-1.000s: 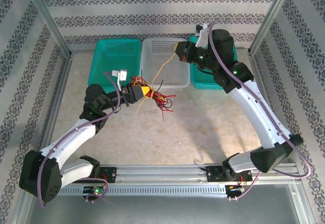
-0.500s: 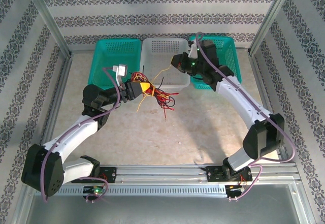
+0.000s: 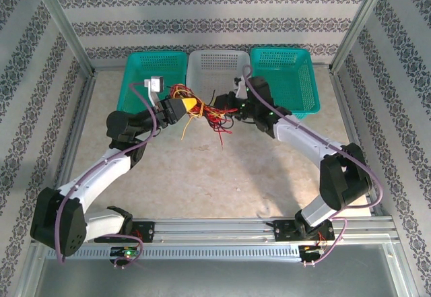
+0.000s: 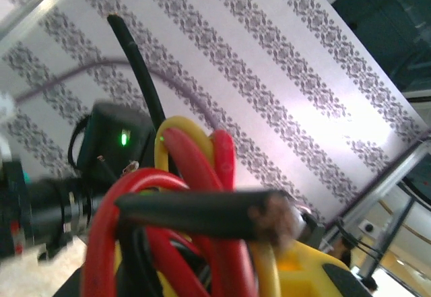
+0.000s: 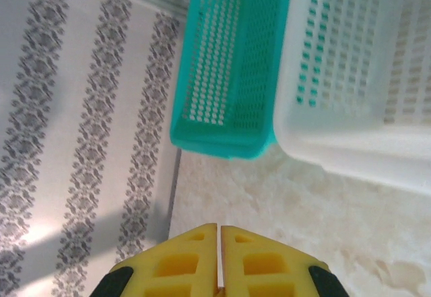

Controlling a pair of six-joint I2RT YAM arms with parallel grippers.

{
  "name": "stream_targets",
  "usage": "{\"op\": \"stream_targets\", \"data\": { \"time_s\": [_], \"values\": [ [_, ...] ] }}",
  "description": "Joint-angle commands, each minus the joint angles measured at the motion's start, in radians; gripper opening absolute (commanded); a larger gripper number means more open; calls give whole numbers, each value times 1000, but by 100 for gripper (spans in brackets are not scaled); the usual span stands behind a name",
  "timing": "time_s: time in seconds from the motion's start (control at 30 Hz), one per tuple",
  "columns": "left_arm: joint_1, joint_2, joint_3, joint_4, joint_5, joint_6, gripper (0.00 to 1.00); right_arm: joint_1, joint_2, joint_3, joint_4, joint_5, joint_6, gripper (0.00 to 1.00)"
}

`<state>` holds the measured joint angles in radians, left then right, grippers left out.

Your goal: Untangle the cables

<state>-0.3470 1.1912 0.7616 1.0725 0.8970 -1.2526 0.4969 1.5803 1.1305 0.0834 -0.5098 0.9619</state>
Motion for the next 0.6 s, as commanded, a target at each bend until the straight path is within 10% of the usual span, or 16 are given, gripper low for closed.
{"op": "stream_targets", "data": {
  "time_s": [0.0, 0.57],
  "values": [
    [9, -121, 13, -69, -162, 165, 0, 47, -44, -80, 74, 48, 19, 0],
    [42, -264, -38, -485, -612, 491, 0, 261, -496, -333, 86, 321, -61, 0]
  ]
}}
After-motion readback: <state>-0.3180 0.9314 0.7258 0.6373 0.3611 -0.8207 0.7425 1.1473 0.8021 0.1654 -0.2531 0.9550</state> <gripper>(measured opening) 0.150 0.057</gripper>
